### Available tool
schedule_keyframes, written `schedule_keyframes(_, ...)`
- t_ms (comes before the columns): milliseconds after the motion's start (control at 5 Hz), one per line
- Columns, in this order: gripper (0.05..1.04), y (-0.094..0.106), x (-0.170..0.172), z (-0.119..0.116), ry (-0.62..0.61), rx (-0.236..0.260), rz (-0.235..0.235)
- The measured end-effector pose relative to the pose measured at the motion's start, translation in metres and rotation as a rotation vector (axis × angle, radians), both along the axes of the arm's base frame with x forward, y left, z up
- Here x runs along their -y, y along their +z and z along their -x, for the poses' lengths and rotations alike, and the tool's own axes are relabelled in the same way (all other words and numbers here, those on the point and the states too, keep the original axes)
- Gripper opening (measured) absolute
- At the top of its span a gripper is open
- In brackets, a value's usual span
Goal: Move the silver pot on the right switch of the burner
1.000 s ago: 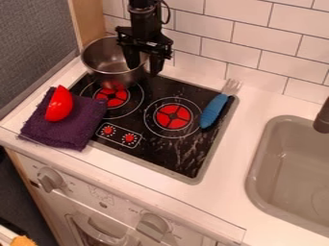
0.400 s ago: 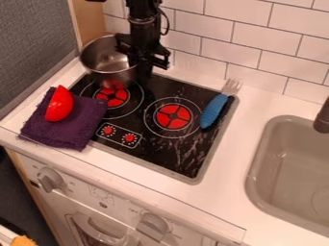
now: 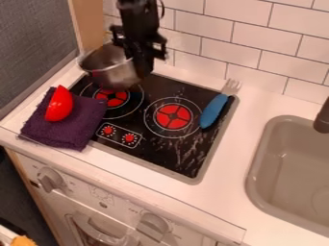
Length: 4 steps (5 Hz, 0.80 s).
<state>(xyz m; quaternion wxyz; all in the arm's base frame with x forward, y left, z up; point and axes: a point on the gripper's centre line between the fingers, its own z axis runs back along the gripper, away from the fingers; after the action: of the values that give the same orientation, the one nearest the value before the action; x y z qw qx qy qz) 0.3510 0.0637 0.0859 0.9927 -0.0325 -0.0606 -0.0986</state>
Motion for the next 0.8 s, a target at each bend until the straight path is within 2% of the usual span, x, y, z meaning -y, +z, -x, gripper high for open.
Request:
schedule_keyframes(200, 0.081, 0.012, 0.027, 0.044, -0.090, 0.006, 0.019)
schedule_keyframes(400, 0.081, 0.003, 0.050, 0.078, -0.184, -0.034, -0.008)
schedule_keyframes(600, 0.081, -0.016, 0.072, 0.093, -0.260, -0.064, -0.058)
schedule_keyframes(800, 0.081, -0.022, 0.084, 0.088, -0.293, -0.040, -0.084)
